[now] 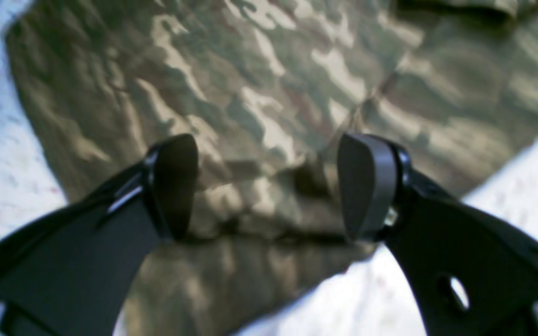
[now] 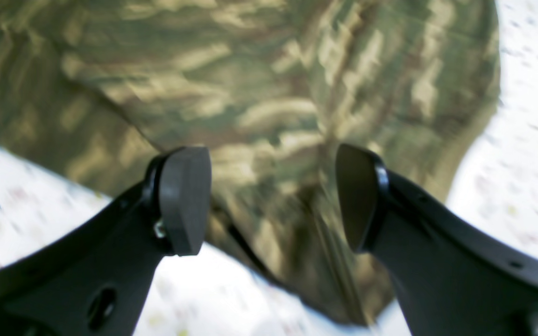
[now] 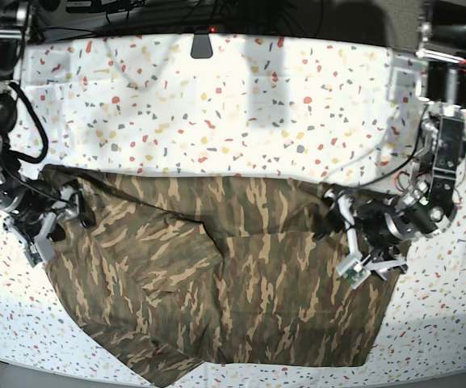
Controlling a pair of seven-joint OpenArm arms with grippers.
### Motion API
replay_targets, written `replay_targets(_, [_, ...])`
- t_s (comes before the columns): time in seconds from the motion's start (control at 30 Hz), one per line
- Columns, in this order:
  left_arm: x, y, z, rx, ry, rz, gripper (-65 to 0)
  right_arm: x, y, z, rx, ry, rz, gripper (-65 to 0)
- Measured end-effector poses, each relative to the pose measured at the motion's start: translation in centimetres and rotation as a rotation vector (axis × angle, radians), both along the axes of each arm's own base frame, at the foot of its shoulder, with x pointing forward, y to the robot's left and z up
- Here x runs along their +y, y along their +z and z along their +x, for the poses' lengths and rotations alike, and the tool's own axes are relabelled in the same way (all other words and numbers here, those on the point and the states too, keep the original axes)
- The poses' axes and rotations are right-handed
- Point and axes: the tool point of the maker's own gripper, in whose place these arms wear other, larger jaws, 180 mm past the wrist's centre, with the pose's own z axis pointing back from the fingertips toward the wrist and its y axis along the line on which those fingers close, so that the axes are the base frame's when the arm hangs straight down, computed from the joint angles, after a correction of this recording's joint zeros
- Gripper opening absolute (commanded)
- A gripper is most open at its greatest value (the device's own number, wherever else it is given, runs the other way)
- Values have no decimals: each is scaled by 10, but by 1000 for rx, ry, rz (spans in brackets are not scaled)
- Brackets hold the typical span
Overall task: Fold the T-shirt properly
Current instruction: 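Lift the folded edge with both grippers and pull it toward the robot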
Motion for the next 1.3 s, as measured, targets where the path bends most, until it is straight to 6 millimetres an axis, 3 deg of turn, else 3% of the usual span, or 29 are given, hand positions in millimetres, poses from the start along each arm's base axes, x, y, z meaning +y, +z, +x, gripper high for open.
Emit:
replay_targets(0.13, [26,-43,-33,16,-204,341,-204,-6,-33,-31,163,74,-127,-234])
replay_targets(0.2, [28,-58,-45,-27,-279,434,-204,-15,-50,-45,241,127,-268,-234])
replay_targets(0.37, [28,-59,-40,-258,-275,575,-204,-16,-65,-51,201,370,-611,-234])
replay_targets(0.53, [26,-63,-43,-261,-279,589,-204,12,-81,-56,101,648,-805,-234])
replay_targets(0.63, [30,-69,-42,-257,-280,584,-204,18,-85,-57,59,702,-862,-234])
replay_targets(0.77, [42,-90,-36,-248,-232,556,-204,28,-95,-56,33,677,-867,-234])
replay_targets(0.9, [38,-105,-22,-259,-197,564,-204,36,-101,-53,24,656,-840,-234])
replay_targets(1.17, [34,-109,-18,-281,-195,580,-204,41,-102,-48,12,653,-842,-235])
replay_targets(1.2, [35,-109,-18,-279,-193,583,-205,41,-102,-48,12,652,-842,-243])
replay_targets(1.3, [35,-110,-19,-274,-193,586,-260,42,-104,-50,19,652,-831,-371])
